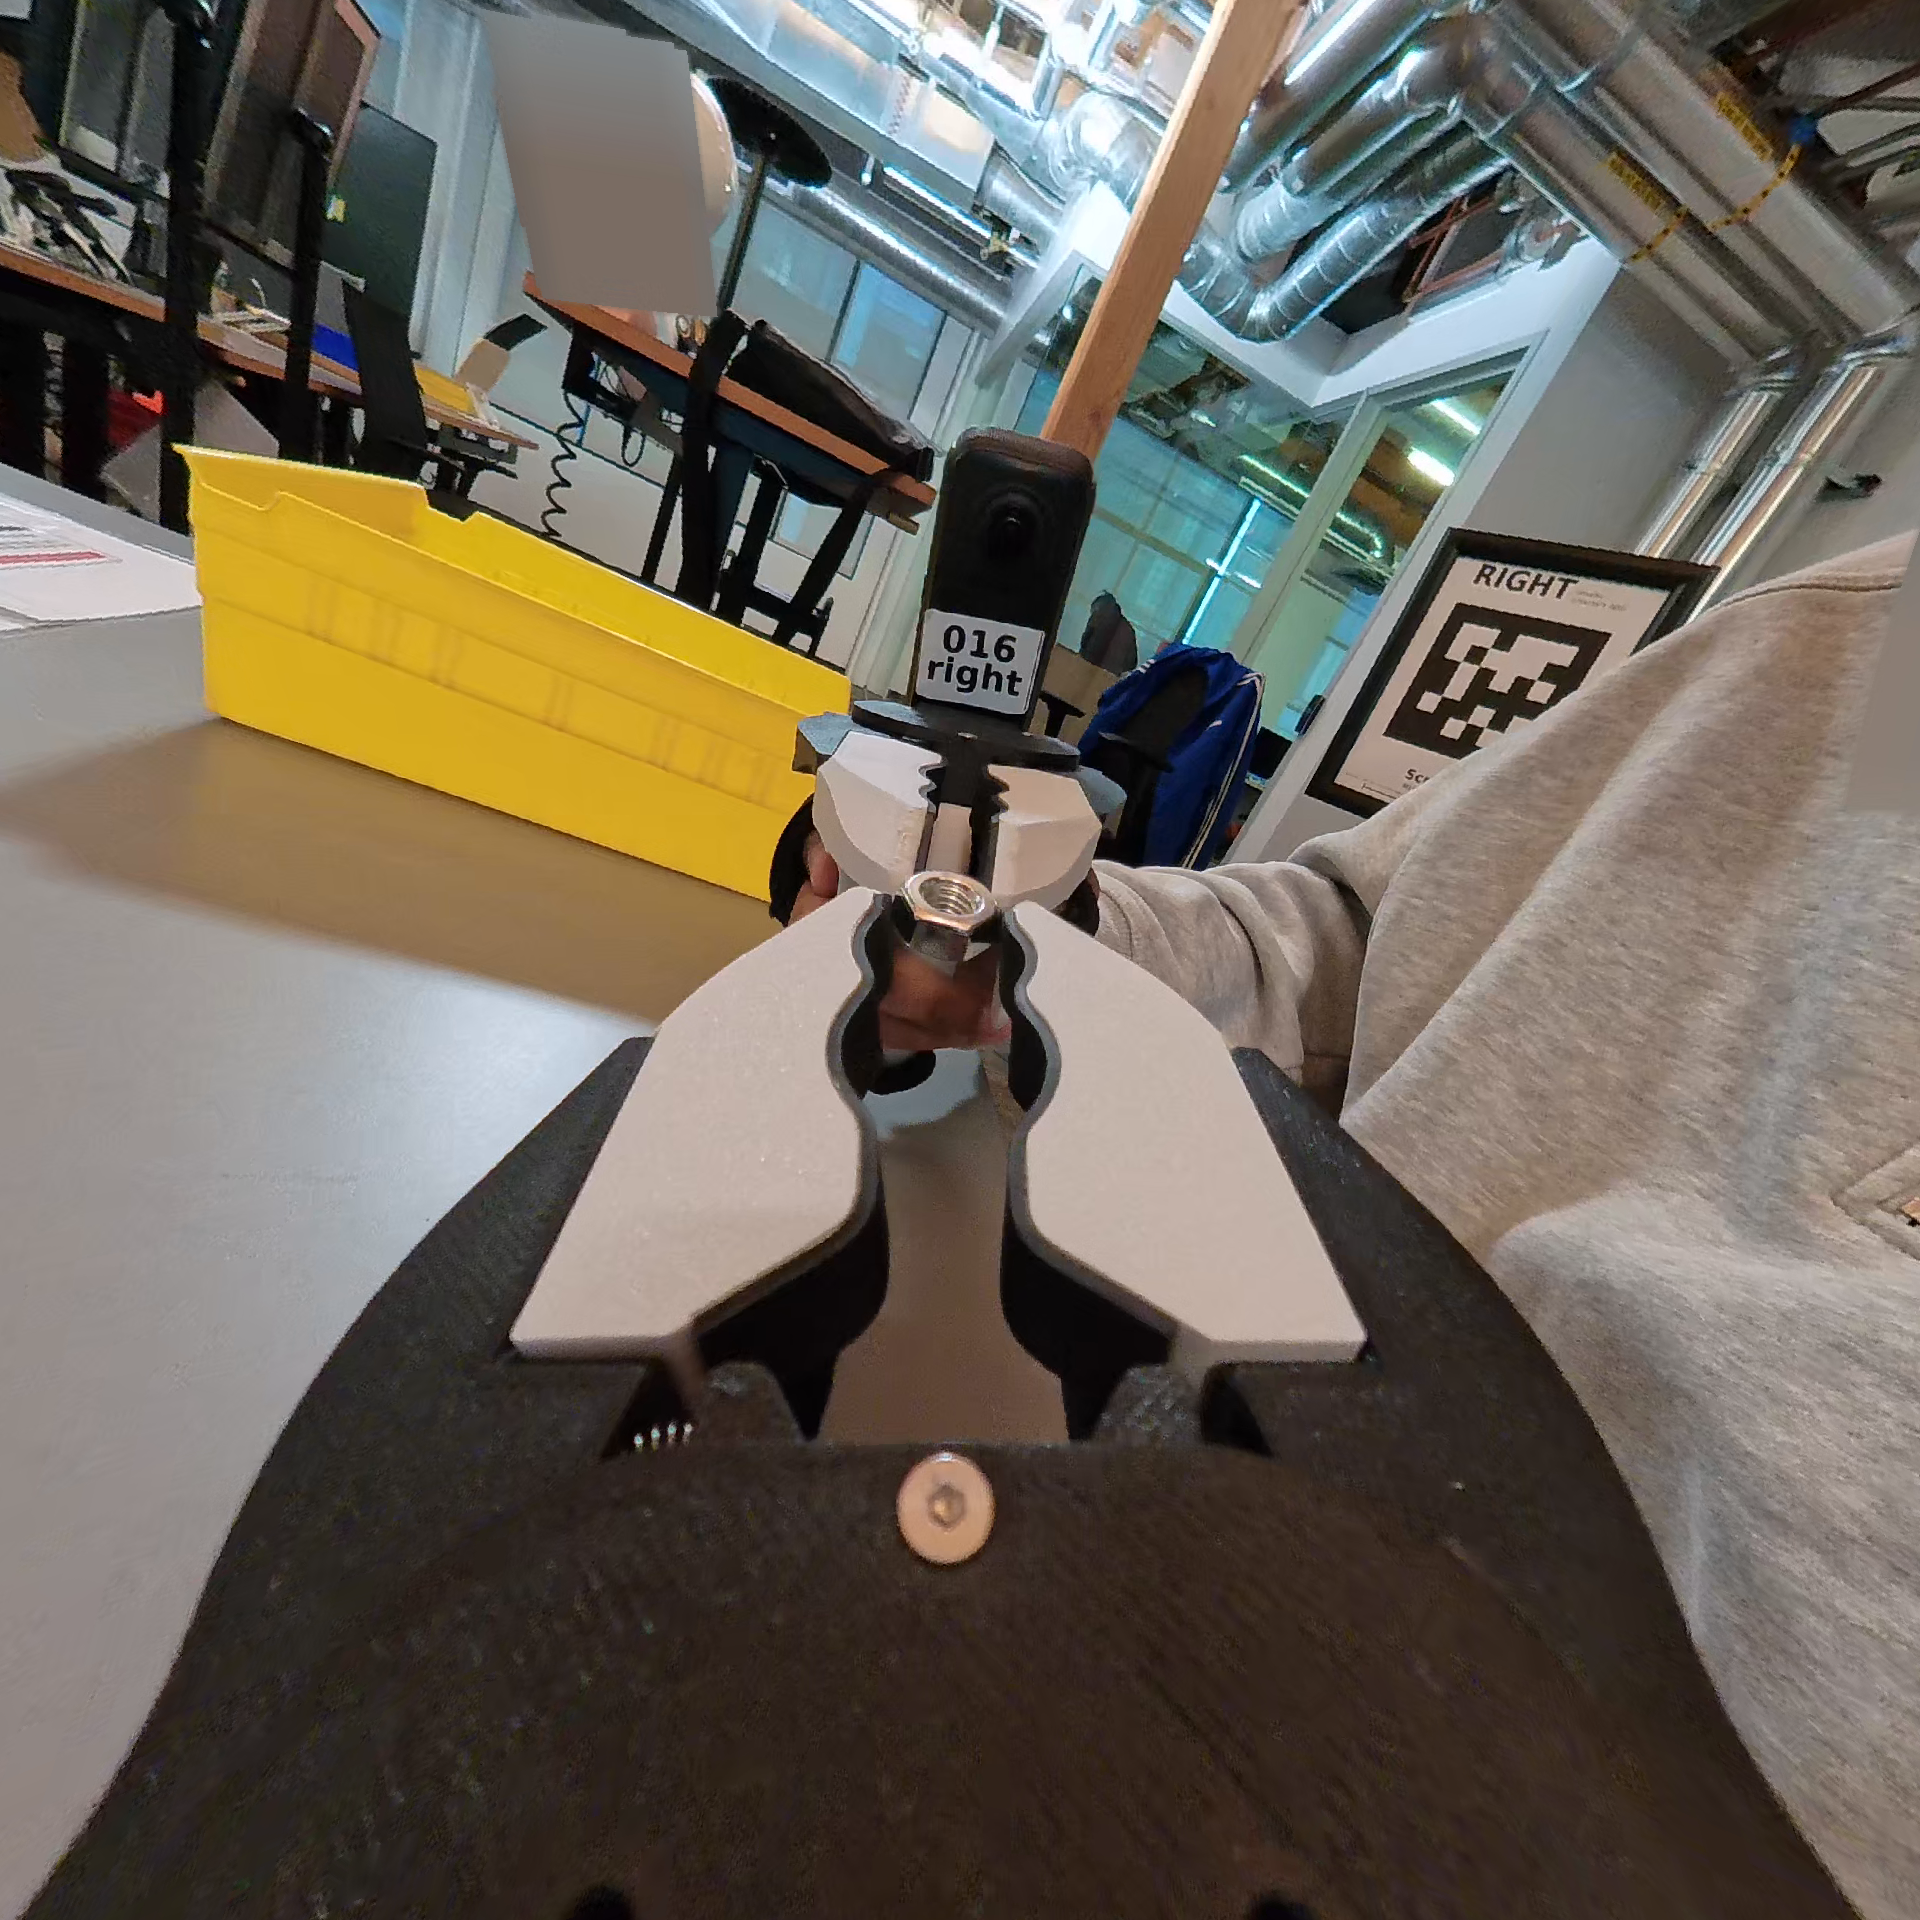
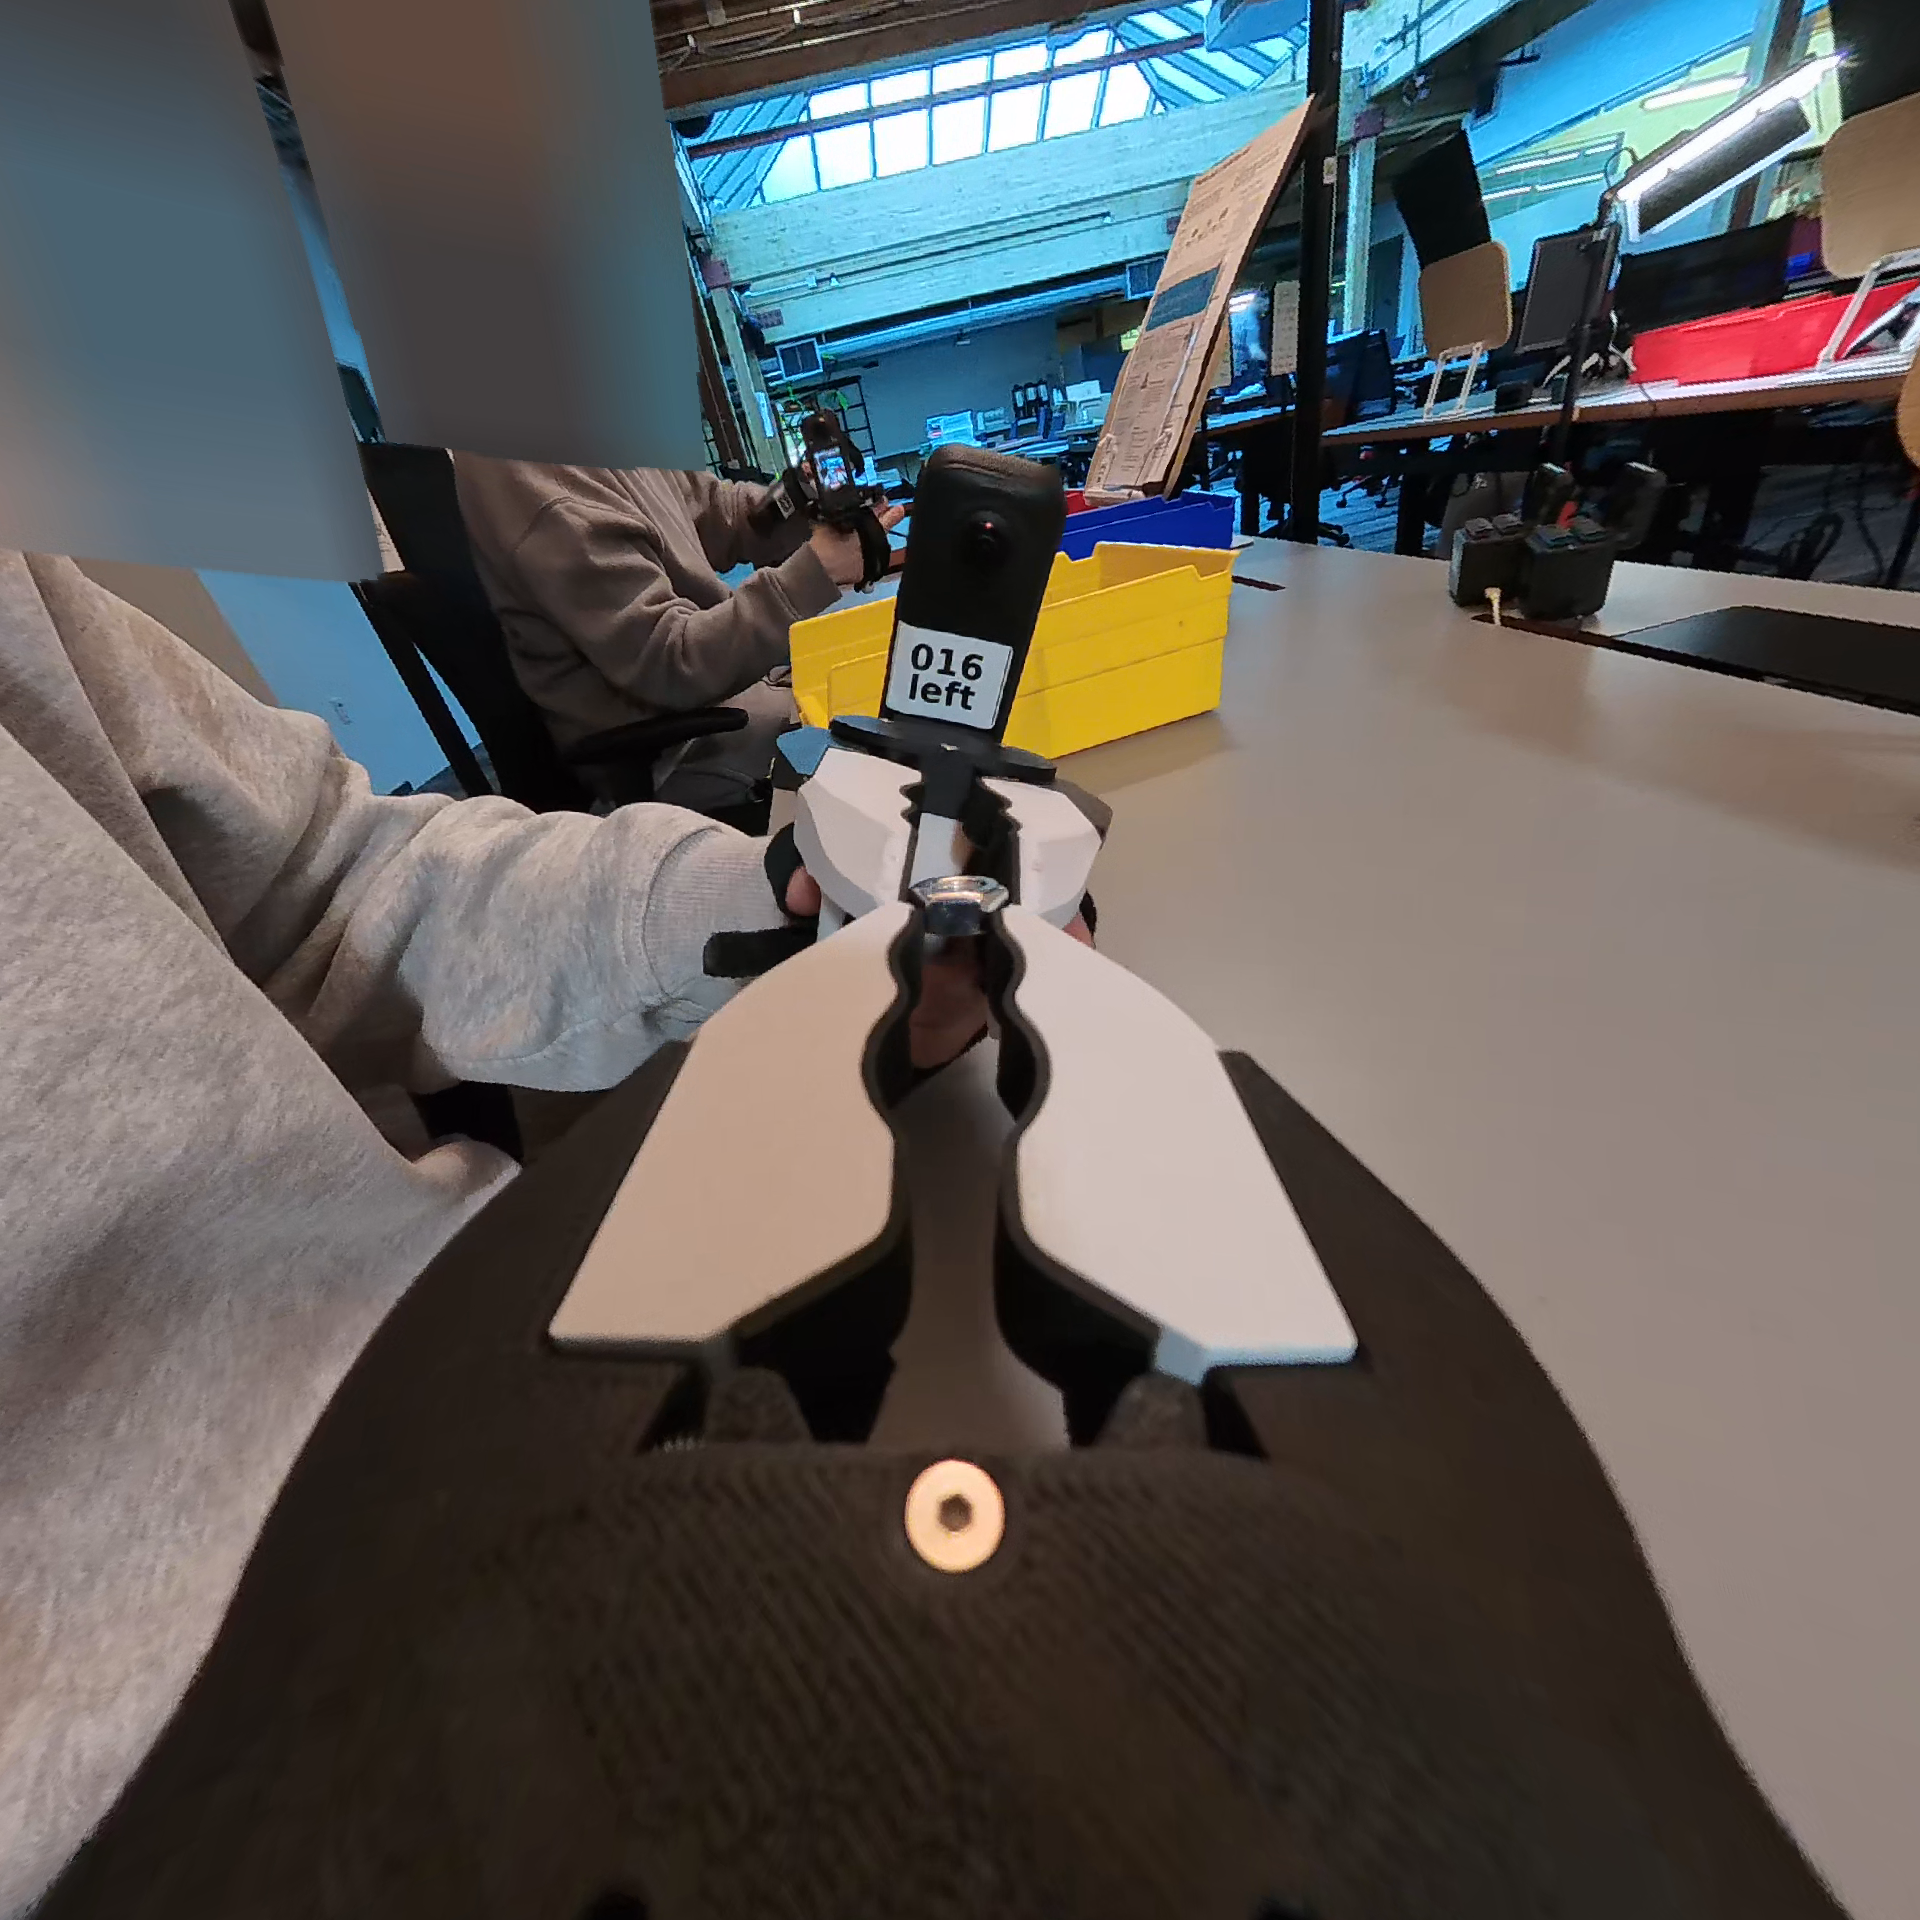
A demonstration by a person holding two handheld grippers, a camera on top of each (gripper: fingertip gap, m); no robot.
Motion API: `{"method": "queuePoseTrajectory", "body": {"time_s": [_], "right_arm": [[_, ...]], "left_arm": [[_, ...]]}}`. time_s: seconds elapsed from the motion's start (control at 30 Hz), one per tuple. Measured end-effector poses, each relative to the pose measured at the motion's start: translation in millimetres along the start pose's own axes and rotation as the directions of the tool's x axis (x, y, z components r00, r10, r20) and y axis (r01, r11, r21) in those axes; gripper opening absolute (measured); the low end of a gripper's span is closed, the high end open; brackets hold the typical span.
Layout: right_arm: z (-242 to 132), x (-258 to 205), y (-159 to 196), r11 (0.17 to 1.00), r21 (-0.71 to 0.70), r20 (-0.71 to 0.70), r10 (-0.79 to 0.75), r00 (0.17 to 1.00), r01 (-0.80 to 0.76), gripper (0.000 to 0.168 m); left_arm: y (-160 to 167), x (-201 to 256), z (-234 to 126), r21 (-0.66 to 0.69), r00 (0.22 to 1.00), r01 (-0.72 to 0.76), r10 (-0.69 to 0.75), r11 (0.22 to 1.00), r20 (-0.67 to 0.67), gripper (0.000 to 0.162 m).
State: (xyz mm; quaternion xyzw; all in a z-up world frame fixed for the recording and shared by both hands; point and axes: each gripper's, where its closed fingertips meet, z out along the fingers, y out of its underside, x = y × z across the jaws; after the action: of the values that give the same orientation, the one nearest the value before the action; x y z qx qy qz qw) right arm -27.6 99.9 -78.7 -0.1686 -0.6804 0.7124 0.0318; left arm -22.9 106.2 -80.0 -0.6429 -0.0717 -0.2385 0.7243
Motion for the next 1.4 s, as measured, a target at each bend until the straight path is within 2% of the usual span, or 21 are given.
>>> {"method": "queuePoseTrajectory", "body": {"time_s": [0.57, 0.6, 0.63, 0.67, 0.7, 0.77, 0.87, 0.97, 1.07, 1.2, 1.3, 1.4], "right_arm": [[-1, 4, -1, 1.000, 0.006, -0.014, 0.025, 1.000, -0.025, 0.010], [-2, 3, -2, 1.000, 0.008, -0.009, 0.021, 1.000, -0.021, 0.000], [-3, 6, -2, 1.000, 0.014, -0.025, 0.021, 0.999, -0.020, 0.000], [-4, 7, -3, 1.000, 0.016, -0.032, 0.021, 0.999, -0.020, 0.000], [-4, 8, -3, 1.000, 0.017, -0.033, 0.023, 0.999, -0.022, 0.000], [-4, 8, -3, 1.000, 0.018, -0.033, 0.026, 0.999, -0.026, 0.000], [-3, 10, 1, 1.000, -0.001, -0.050, 0.018, 0.999, -0.018, 0.000], [-4, 14, 1, 1.000, 0.003, -0.069, 0.030, 0.997, -0.030, 0.000], [-6, 22, 2, 0.999, 0.007, -0.107, 0.051, 0.993, -0.051, 0.000], [-6, 30, 5, 0.997, 0.000, -0.143, 0.077, 0.987, -0.078, 0.002], [-5, 30, 8, 0.996, -0.010, -0.146, 0.082, 0.986, -0.084, 0.004], [-4, 30, 9, 0.996, -0.017, -0.150, 0.084, 0.985, -0.087, 0.005]], "left_arm": [[-1, -4, 1, 0.015, 1.000, 0.001, -0.001, 1.000, 0.026, 0.019], [-1, -5, 0, 0.018, 0.999, 0.002, -0.003, 1.000, 0.033, 0.022], [-3, -6, -1, 0.025, 0.999, 0.001, -0.002, 1.000, 0.039, 0.022], [-4, -5, -1, 0.034, 0.999, 0.006, -0.007, 0.999, 0.032, 0.019], [-5, -2, -2, 0.039, 1.000, 0.016, -0.017, 0.999, 0.009, 0.000], [-7, 0, -1, 0.043, 0.999, 0.033, -0.033, 0.999, -0.004, 0.000], [-7, -14, -4, 0.041, 0.994, -0.025, 0.020, 0.999, 0.106, 0.000], [-13, -16, -9, 0.066, 0.994, -0.010, 0.003, 0.998, 0.112, 0.000], [-21, -26, -19, 0.089, 0.983, -0.040, 0.023, 0.995, 0.182, 0.000], [-37, -47, -43, 0.185, 0.950, -0.062, 0.001, 0.981, 0.313, 0.000], [-46, -52, -54, 0.246, 0.944, -0.052, -0.033, 0.968, 0.330, 0.001], [-48, -54, -58, 0.252, 0.941, -0.057, -0.033, 0.966, 0.338, 0.001]]}}
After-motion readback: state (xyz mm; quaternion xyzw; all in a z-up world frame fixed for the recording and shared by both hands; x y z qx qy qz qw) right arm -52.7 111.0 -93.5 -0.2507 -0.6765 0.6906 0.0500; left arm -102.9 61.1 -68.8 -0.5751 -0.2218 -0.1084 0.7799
